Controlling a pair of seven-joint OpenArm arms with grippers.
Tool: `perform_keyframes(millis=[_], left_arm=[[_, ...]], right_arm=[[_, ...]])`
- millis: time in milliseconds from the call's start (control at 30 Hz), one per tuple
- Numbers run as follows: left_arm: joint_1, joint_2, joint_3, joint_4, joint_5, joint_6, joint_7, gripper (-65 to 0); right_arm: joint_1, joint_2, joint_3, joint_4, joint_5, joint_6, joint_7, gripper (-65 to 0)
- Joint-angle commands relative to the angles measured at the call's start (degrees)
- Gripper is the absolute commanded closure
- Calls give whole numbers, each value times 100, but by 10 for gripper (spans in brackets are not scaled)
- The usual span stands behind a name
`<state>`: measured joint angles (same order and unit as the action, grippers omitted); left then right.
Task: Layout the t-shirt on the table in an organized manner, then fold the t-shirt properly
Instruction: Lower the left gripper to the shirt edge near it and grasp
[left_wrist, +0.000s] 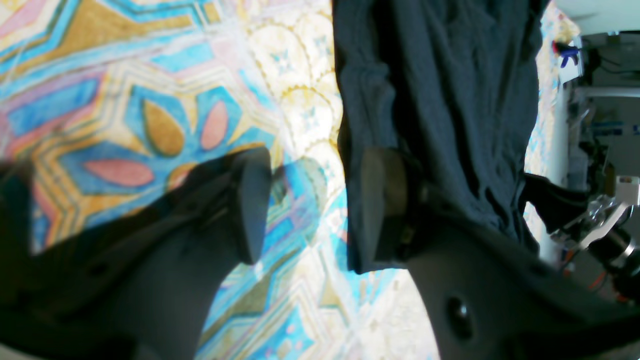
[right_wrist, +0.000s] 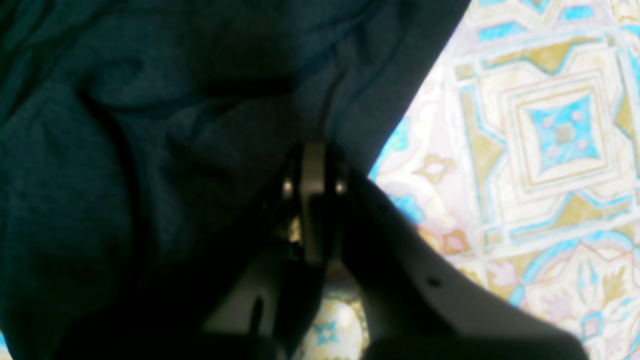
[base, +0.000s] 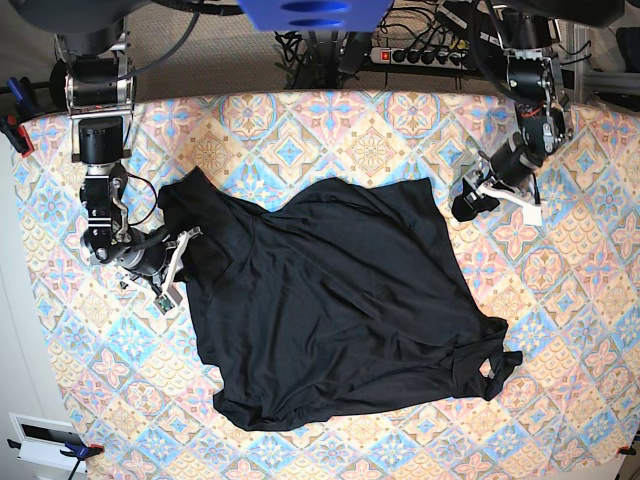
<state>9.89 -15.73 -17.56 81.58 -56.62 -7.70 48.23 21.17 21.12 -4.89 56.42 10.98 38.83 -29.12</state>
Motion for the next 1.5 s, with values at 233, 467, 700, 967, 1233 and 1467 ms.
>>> perform_keyframes(millis=[233,467,700,967,1233,1467], left_arm=[[-343,118,73,13,102,687,307,-285],[-387,118,996,796,339,1241,254,-285],[-387,408,1418,1455,954,1557,307,-285],[-352,408,1611,1455,937,1557,263,-285],[290,399,1391,1631,893,1496,-159,-285],[949,258,1374,1701,946,1083,-1311,-285]], right_arm=[[156,90,27,103,84,7,86,-12],[156,90,27,94,84,7,77,-12],[156,90,27,103,84,7,77,-12],[156,90,27,129,84,7,86,-12],[147,90,45,129,84,7,104,-12],[138,90,36,129,84,7,112,-12]])
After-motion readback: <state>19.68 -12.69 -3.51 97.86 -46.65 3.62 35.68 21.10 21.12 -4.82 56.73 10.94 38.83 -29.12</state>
